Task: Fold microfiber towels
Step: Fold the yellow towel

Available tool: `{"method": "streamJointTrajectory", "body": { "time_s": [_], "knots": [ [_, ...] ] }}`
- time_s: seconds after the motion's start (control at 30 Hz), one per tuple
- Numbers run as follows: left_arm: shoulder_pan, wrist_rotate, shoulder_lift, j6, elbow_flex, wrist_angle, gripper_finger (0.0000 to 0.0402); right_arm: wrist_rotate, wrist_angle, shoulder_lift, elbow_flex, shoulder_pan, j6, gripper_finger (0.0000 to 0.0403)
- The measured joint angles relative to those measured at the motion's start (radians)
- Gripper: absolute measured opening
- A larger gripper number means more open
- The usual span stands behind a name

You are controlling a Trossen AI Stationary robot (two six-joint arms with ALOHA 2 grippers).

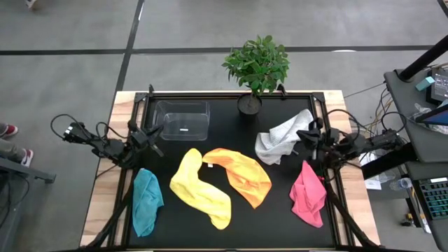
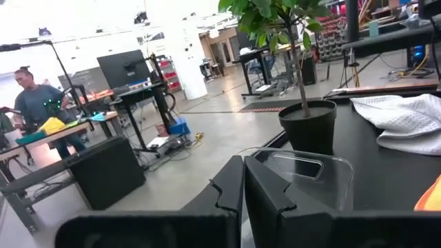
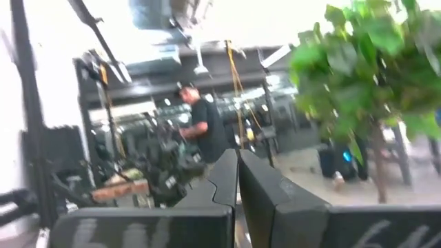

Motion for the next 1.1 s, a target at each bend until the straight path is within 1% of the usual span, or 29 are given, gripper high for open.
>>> {"method": "streamJointTrajectory", "body": {
  "time_s": [0.07,0.1,0.17,0.3,0.37,0.4,0.53,0.73,0.87,1.0,1.1],
  "knots": [
    [0.0,0.005,0.0,-0.026,0.0,0.0,0.0,-0.024,0.045,0.012,0.0,0.0,-0.044,0.0009],
    [0.0,0.028,0.001,-0.101,0.0,0.0,0.0,-0.032,0.057,0.017,0.001,0.0,-0.064,0.0009],
    [0.0,0.081,0.0,-0.298,0.0,0.008,0.0,-0.034,0.067,0.031,0.001,0.0,-0.09,0.0009],
    [0.002,0.086,0.0,-0.629,0.0,0.086,0.0,-0.036,0.067,0.056,0.001,0.0,-0.141,0.0009],
    [0.002,0.088,-0.002,-0.747,0.0,0.091,0.0,-0.036,0.066,0.065,0.001,0.0,-0.171,0.0009],
    [0.002,0.089,-0.002,-0.777,0.0,0.097,0.0,-0.035,0.066,0.07,0.001,0.0,-0.19,0.0009],
    [0.002,0.09,0.0,-0.785,0.0,0.106,0.0,-0.035,0.066,0.093,0.001,0.0,-0.219,0.0009],
    [0.002,0.114,0.002,-0.788,0.001,0.131,0.0,-0.035,0.07,0.131,0.001,0.0,-0.193,0.0009],
    [0.002,0.212,0.023,-0.789,0.028,0.139,0.0,-0.046,0.161,0.15,0.001,0.0,-0.193,0.0009],
    [0.002,0.307,0.081,-0.789,0.059,0.179,0.0,-0.097,0.252,0.173,0.001,0.0,-0.204,0.0009],
    [0.002,0.362,0.138,-0.79,0.094,0.19,0.0,-0.11,0.259,0.187,0.024,0.0,-0.209,0.0009]
  ]
}}
